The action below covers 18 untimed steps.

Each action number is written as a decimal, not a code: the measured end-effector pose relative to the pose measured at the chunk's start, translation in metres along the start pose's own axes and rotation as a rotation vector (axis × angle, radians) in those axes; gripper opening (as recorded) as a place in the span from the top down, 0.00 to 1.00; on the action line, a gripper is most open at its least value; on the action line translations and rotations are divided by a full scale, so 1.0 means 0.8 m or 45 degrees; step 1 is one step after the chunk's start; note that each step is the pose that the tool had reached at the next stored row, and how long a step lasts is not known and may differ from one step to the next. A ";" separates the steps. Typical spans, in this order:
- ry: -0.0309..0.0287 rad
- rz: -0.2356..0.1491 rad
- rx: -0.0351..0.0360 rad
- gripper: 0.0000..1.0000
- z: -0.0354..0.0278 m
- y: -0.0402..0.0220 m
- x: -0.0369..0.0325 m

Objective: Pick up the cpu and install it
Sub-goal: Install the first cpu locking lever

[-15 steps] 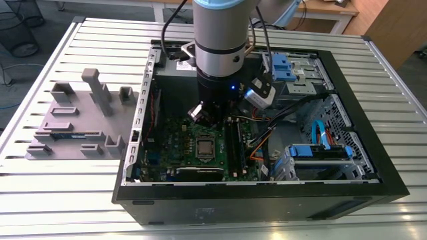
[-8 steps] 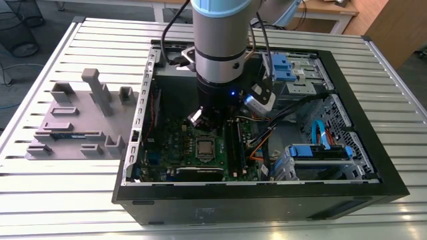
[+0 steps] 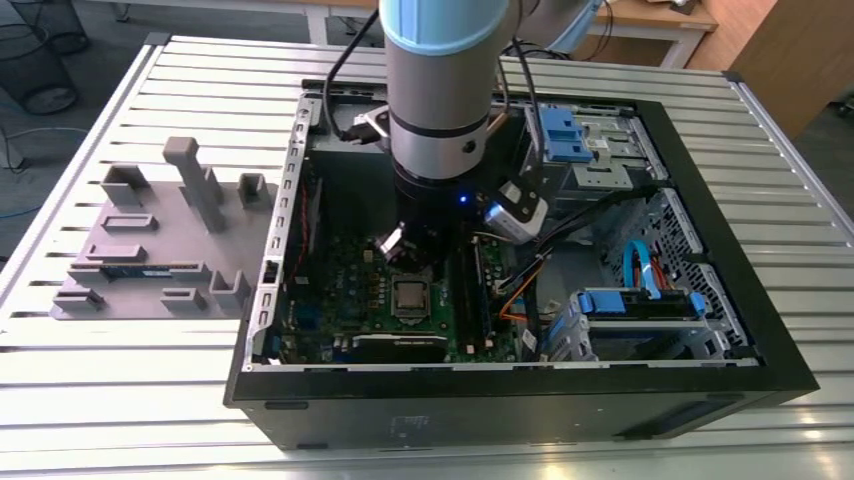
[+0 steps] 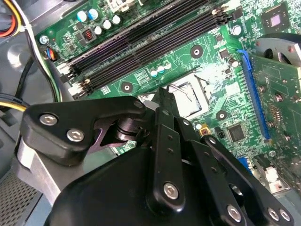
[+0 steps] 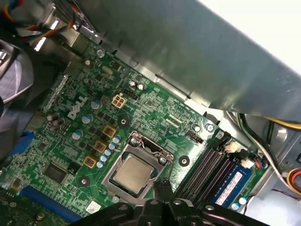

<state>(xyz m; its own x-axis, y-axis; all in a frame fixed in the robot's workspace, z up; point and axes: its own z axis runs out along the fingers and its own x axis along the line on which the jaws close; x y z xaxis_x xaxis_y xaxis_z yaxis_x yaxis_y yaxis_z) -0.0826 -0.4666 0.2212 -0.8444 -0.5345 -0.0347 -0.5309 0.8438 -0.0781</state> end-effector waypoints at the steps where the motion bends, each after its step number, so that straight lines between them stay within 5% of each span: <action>1: 0.0005 0.009 0.0002 0.89 0.0012 -0.0001 0.0001; 13: 0.0129 0.118 0.0103 0.89 0.0075 -0.0003 0.0008; 18: 0.0139 0.125 0.0111 0.89 0.0079 -0.0005 0.0005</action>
<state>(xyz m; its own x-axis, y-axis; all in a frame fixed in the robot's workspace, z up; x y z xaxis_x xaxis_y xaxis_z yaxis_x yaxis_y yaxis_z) -0.0823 -0.4674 0.2150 -0.8933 -0.4484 -0.0318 -0.4447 0.8918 -0.0835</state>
